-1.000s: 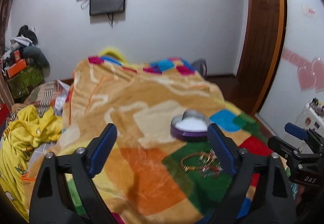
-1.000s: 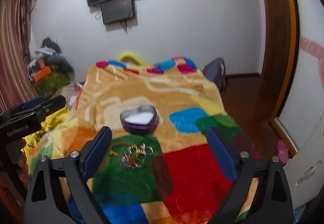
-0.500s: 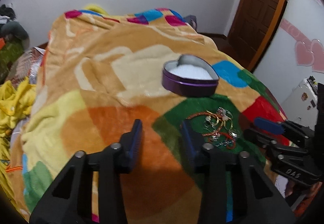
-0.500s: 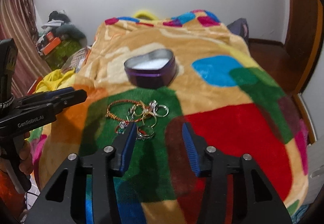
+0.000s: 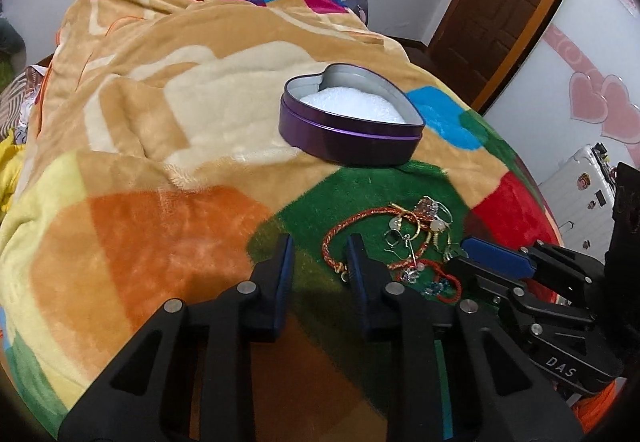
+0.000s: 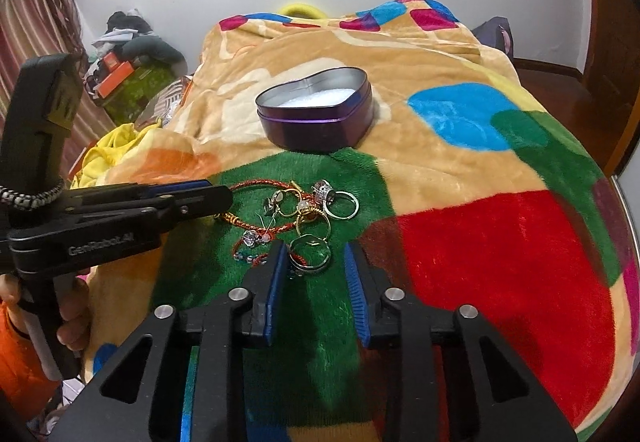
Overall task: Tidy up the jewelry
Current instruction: 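Grasp the copper bracelet with the left gripper while the right gripper grasps a silver ring, then lower the bracelet into the heart tin with the left gripper while the right drops the ring in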
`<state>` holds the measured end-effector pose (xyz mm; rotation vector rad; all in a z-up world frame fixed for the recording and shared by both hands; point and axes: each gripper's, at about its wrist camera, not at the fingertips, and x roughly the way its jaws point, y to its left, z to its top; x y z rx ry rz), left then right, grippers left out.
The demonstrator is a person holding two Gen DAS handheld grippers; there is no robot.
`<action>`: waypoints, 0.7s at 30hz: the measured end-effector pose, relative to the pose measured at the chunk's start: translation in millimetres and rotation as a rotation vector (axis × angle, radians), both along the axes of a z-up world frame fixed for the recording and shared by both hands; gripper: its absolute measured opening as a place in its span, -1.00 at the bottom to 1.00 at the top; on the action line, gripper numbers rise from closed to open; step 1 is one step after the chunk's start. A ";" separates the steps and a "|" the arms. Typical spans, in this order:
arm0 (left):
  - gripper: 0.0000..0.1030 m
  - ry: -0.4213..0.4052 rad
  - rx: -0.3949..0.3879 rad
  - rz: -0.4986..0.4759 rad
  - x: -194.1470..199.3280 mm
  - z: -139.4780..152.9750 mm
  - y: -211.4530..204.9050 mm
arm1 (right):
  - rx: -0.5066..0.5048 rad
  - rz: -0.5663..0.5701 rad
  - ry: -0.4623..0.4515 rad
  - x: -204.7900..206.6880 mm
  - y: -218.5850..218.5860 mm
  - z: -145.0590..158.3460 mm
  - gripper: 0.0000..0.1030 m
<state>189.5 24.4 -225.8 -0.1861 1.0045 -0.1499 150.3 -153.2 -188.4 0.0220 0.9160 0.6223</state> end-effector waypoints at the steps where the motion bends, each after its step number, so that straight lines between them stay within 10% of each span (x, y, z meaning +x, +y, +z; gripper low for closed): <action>1: -0.47 0.003 0.004 -0.003 1.8 -1.2 -1.2 | 0.002 0.002 0.002 0.3 0.8 -0.2 -0.61; 9: -0.96 0.007 -0.008 -0.011 6.6 -4.3 0.9 | 0.000 -0.006 -0.014 0.0 0.9 2.6 -0.61; 21: -0.98 -0.108 0.047 -0.011 -11.5 33.2 -4.8 | 0.015 -0.046 -0.065 -1.3 -10.2 24.6 -0.61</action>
